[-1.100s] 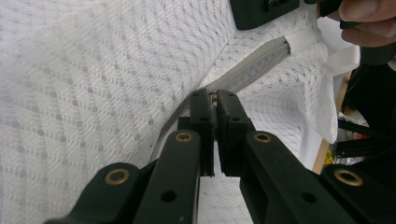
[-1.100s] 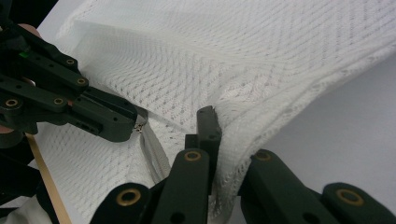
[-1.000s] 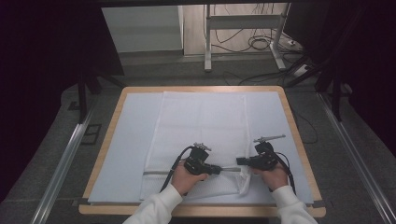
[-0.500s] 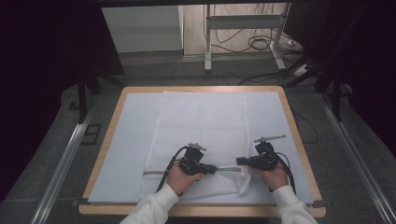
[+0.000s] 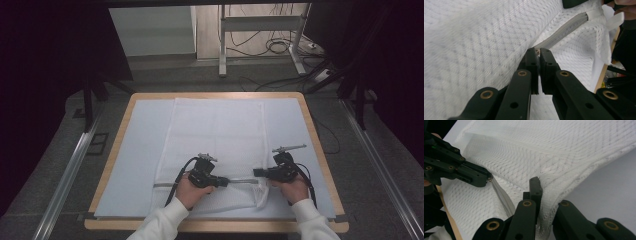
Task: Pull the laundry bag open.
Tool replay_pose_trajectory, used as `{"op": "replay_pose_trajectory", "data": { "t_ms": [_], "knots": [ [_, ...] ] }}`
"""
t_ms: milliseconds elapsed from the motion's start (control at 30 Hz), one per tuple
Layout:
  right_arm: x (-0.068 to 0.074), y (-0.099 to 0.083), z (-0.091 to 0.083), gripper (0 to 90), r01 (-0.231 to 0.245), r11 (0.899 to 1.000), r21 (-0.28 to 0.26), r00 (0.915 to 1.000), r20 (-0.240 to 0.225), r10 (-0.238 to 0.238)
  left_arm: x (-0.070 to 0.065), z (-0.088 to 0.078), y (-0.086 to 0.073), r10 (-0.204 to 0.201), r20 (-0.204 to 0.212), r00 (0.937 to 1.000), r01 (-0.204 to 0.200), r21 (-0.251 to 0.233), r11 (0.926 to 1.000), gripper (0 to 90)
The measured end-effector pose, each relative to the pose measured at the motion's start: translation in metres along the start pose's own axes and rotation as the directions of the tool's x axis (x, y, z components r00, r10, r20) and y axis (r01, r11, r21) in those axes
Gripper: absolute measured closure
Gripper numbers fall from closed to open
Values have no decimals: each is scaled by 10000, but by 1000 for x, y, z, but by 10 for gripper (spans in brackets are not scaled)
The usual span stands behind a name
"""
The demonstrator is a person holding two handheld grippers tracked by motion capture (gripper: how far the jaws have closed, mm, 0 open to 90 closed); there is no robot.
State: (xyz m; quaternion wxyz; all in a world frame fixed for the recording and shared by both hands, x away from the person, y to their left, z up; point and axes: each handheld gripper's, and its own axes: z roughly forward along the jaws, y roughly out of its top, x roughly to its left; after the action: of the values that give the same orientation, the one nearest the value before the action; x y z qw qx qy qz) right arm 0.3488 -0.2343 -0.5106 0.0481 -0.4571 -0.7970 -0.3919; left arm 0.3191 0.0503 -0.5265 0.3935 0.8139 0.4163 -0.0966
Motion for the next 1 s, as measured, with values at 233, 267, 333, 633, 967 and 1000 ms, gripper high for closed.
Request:
{"op": "replay_pose_trajectory", "data": {
  "t_ms": [233,267,333,633,967,1000],
  "knots": [
    [0,0,0,886,-10,10000,-16,10000,-17,10,2,-5,-3,24,-44,10000,-24,2,10000,871],
    [0,0,0,886,-11,10000,-22,10000,-2,11,3,-5,-4,-31,-40,10000,31,-8,10000,872],
    [0,0,0,886,-16,10000,-33,10000,-2,16,5,-7,-5,-102,-56,9999,102,-61,9999,872],
    [2,0,1,886,50,10000,45,10000,-20,-50,6,-11,-8,-114,-52,9999,114,-82,9999,871],
    [2,0,2,886,117,9999,56,9999,14,-117,11,-15,-12,-251,-69,9997,250,-122,9996,871],
    [2,0,2,886,100,9999,36,9999,2,-100,12,-15,-13,-257,-116,9996,255,-123,9996,871]
  ]
}}
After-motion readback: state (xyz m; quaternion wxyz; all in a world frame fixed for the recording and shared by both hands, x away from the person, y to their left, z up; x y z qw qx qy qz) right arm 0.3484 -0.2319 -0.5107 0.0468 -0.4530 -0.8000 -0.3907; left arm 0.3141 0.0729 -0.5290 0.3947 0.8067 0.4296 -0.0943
